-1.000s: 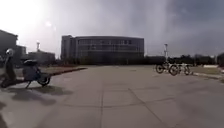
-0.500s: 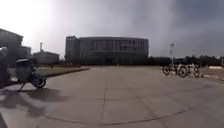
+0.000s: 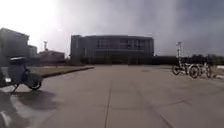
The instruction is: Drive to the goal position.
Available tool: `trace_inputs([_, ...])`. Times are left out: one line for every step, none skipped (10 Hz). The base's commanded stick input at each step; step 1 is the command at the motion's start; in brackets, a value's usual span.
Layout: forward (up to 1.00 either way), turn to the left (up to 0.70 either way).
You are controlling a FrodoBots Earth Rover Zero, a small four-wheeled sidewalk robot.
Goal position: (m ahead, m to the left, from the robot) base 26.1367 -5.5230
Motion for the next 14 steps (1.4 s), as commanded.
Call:
trace_inputs([0.98,0.0])
trace_inputs([0.99,0.0])
trace_inputs([0.98,0.0])
trace_inputs([0.99,0.0])
trace_inputs([0.99,0.0])
trace_inputs([0.98,0.0])
trace_inputs([0.98,0.0])
trace_inputs([0.98,0.0])
trace_inputs([0.99,0.0])
trace_inputs([0.99,0.0])
trace_inputs([0.99,0.0])
trace_inputs([0.99,0.0])
trace_inputs([0.98,0.0])
trace_inputs([0.98,0.0])
